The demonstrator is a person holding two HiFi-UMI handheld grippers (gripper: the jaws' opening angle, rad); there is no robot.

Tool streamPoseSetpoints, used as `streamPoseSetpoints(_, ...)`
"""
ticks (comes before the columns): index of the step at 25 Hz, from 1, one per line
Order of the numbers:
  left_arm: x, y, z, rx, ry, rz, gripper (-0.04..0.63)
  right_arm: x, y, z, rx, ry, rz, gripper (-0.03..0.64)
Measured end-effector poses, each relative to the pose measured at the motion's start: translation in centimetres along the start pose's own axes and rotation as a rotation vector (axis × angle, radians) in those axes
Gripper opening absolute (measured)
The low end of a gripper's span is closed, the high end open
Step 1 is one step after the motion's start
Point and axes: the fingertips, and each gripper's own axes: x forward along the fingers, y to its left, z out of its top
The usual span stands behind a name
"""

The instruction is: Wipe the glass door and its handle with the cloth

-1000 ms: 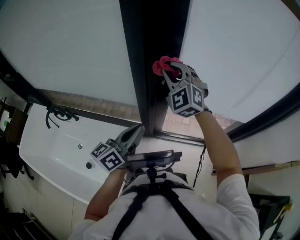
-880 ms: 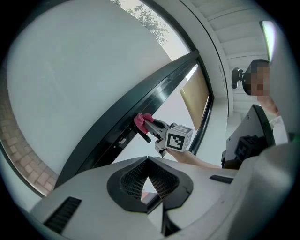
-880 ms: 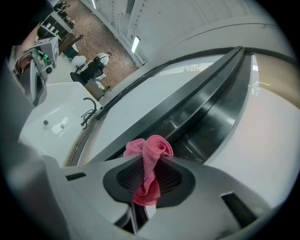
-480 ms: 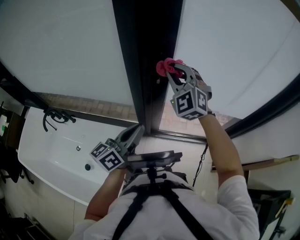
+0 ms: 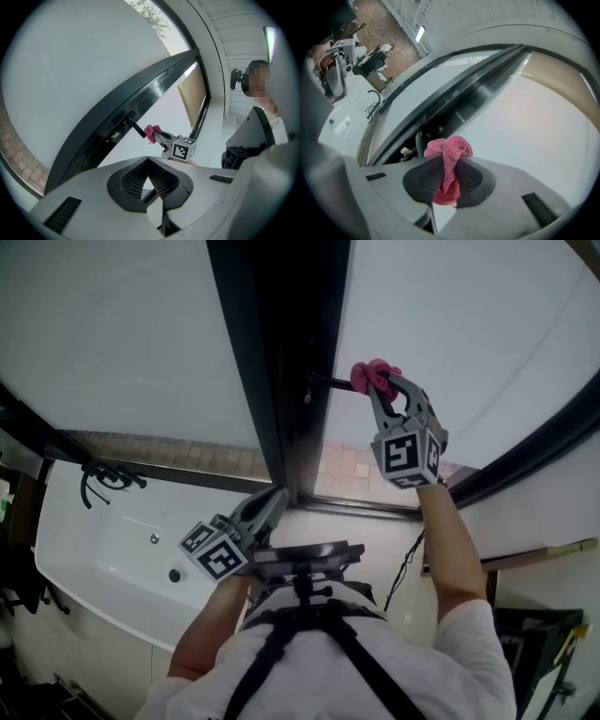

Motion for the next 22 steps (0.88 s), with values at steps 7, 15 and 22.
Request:
streamPoseSetpoints(7,0.7,-0.1,-0.1,-0.002,0.013,-0.011,0.002,-2.1,-2.1,-4.0,0.104,0.074,-0.089,0.055)
streamPoseSetpoints(15,0.2,0.6,0.5,0.002,0.007,0.002,0.002,-1.5,2.8,-6.2,0.168,0.113,-0.039,0.055)
streamPoseSetpoints(22,-0.5,1.5,1.5,0.012,-0.001,0.023,0.002,2.4,8.9,-3.0,0.152,0.05,0.081,0.055)
